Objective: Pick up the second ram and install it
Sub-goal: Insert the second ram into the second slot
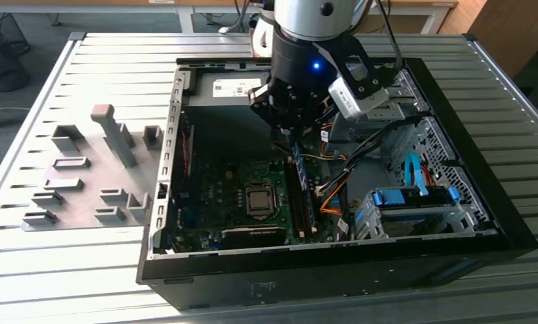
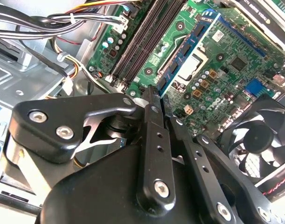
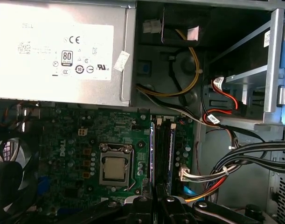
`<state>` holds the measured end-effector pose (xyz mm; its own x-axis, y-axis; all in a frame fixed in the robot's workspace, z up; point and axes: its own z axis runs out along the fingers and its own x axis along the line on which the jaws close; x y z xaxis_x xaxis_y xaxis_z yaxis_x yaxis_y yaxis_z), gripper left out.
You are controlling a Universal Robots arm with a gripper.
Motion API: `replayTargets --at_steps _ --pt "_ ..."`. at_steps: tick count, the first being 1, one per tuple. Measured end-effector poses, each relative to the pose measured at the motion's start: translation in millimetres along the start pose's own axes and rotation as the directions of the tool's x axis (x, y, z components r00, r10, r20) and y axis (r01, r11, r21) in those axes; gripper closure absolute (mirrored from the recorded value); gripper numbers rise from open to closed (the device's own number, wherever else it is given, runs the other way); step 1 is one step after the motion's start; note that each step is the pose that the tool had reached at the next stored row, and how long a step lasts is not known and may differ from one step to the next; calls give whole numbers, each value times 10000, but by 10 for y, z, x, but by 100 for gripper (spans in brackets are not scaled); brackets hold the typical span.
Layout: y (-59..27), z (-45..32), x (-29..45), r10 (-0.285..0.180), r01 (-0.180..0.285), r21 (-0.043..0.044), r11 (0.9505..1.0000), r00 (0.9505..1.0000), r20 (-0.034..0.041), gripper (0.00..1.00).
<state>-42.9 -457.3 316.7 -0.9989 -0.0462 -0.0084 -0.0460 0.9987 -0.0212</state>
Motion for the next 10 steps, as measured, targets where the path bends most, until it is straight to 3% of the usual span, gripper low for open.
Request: replayTargets --at_steps 10 --pt "1 134 -35 6 -6 4 10000 10000 -27 86"
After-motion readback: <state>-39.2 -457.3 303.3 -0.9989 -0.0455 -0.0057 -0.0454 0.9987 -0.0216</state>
